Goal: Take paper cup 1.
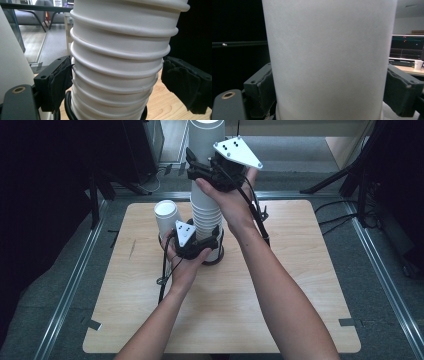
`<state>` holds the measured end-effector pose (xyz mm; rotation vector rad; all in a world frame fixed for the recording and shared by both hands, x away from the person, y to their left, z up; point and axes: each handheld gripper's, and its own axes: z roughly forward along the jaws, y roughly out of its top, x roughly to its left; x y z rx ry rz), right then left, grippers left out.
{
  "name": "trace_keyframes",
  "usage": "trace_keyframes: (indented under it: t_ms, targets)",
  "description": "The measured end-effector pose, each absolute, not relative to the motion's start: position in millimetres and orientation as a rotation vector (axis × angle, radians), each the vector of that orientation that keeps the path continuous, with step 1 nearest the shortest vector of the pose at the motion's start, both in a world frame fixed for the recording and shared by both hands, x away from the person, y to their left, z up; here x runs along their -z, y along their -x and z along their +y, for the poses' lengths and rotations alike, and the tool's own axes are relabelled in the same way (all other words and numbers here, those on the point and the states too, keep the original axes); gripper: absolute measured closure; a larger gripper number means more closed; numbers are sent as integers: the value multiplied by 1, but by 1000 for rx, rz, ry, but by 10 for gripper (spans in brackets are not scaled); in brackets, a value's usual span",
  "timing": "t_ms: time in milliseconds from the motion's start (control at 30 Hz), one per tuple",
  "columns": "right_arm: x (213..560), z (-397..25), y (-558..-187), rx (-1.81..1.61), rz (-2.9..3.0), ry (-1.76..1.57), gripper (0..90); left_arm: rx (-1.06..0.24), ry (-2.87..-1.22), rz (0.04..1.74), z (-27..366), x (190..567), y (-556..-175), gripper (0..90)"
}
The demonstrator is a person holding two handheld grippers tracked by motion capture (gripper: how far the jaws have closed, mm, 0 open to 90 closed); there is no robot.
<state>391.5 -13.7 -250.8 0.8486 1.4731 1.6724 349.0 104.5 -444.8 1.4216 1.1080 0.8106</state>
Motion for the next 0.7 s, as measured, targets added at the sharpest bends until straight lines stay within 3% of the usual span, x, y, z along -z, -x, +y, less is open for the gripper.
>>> trace_keyframes:
  t_ms: [700]
  targets:
    - [235, -31, -392, -1665, 1429, -879, 115, -804, -1433, 1094, 110, 447, -344, 136]
